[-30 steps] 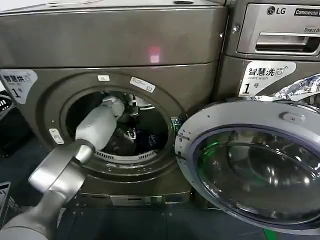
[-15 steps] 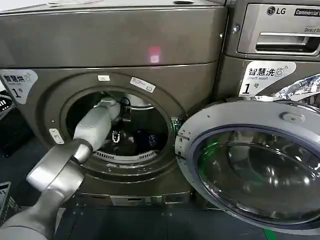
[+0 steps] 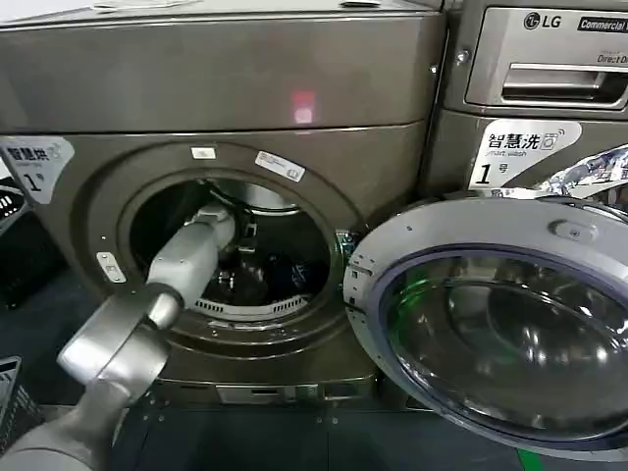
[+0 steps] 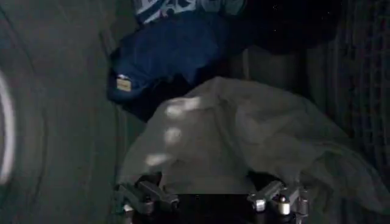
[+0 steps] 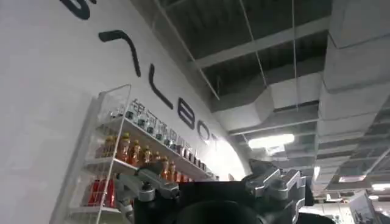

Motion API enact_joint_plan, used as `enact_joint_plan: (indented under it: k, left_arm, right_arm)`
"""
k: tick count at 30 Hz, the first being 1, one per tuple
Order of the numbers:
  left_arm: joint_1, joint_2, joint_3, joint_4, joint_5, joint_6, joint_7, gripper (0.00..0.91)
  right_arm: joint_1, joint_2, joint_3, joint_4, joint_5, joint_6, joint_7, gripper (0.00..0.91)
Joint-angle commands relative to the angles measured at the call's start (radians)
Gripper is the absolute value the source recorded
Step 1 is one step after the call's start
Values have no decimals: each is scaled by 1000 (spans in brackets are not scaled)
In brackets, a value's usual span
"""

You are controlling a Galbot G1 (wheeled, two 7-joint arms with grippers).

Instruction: Grasp the clothes from the dryer.

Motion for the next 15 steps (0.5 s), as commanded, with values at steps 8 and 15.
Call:
enact_joint_plan:
  k: [8, 15]
  left_arm:
    - [42, 1, -14, 9, -18, 1, 0, 907]
    - [41, 0, -10, 16, -20, -6, 13, 46]
  right_arm:
    - [-2, -1, 2, -3, -1, 2, -1, 907]
    - [-4, 0, 3, -2, 0, 2, 0, 907]
